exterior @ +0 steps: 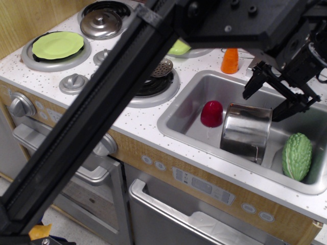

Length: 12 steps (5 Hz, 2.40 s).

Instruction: Flip pot upright in sink

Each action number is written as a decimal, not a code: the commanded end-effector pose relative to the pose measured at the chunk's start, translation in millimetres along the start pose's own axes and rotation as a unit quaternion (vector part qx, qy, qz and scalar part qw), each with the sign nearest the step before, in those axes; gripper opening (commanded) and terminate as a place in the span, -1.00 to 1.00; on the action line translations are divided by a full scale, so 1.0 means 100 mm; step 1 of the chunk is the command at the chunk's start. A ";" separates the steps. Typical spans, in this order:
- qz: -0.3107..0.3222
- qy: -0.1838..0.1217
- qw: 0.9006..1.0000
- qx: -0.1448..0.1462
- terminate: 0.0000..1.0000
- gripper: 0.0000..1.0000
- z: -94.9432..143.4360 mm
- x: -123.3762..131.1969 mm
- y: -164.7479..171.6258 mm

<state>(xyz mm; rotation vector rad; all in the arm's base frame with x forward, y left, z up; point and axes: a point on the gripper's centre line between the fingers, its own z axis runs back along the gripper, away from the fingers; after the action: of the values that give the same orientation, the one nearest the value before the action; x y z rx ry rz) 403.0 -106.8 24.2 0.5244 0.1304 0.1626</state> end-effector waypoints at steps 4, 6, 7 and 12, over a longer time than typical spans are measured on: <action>0.006 -0.035 0.999 -0.010 -1.00 -1.00 -0.03 -0.13 0.28; 0.018 -0.066 0.994 -0.085 -1.00 -1.00 0.02 -0.12 0.36; 0.020 -0.072 0.992 -0.105 -1.00 -1.00 0.05 -0.10 0.36; 0.026 -0.143 0.981 -0.132 -1.00 1.00 -0.10 -0.05 0.40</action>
<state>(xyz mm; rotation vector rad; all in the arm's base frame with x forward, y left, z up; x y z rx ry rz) 379.1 -65.7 -4.1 0.3187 -0.0798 0.1307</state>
